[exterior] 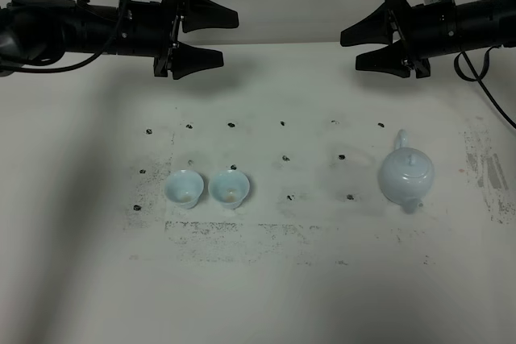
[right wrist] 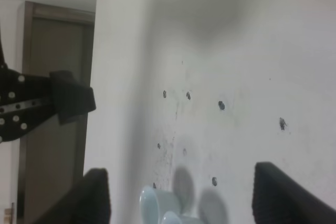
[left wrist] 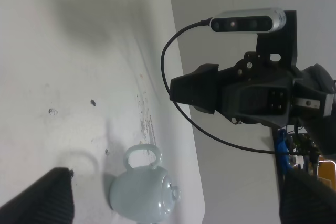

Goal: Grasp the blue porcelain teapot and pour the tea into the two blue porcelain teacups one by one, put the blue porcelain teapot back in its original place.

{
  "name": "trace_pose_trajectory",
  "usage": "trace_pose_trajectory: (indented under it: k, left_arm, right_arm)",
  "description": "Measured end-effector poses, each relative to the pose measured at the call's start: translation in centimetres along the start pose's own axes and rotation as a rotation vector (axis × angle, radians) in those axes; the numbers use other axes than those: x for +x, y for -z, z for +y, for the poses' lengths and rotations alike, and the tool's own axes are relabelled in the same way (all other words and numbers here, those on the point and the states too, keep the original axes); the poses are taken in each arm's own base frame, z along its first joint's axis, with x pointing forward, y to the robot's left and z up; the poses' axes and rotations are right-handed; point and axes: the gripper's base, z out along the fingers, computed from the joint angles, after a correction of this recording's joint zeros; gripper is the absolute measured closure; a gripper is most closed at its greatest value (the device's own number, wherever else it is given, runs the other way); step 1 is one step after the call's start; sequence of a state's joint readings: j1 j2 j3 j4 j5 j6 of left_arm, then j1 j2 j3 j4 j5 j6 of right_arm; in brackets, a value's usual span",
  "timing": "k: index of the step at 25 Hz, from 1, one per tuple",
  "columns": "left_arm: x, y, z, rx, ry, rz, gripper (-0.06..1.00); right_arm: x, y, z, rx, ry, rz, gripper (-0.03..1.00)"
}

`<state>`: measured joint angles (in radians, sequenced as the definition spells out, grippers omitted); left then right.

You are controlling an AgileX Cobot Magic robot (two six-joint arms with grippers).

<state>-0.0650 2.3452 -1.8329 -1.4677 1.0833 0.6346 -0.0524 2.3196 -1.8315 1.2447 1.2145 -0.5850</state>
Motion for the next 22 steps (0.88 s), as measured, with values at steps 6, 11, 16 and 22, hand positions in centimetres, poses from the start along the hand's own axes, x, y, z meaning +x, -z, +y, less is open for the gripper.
trace_pose_trajectory:
  k: [6, 11, 16, 22]
  left_arm:
    - [0.0, 0.0, 0.0, 0.0, 0.0, 0.0, 0.19]
    - [0.0, 0.0, 0.0, 0.0, 0.0, 0.0, 0.19]
    - [0.0, 0.0, 0.0, 0.0, 0.0, 0.0, 0.19]
    - [0.0, 0.0, 0.0, 0.0, 0.0, 0.0, 0.19]
  right_arm:
    - [0.0, 0.0, 0.0, 0.0, 0.0, 0.0, 0.41]
    - [0.0, 0.0, 0.0, 0.0, 0.0, 0.0, 0.41]
    - [0.0, 0.0, 0.0, 0.0, 0.0, 0.0, 0.41]
    - [0.0, 0.0, 0.0, 0.0, 0.0, 0.0, 0.41]
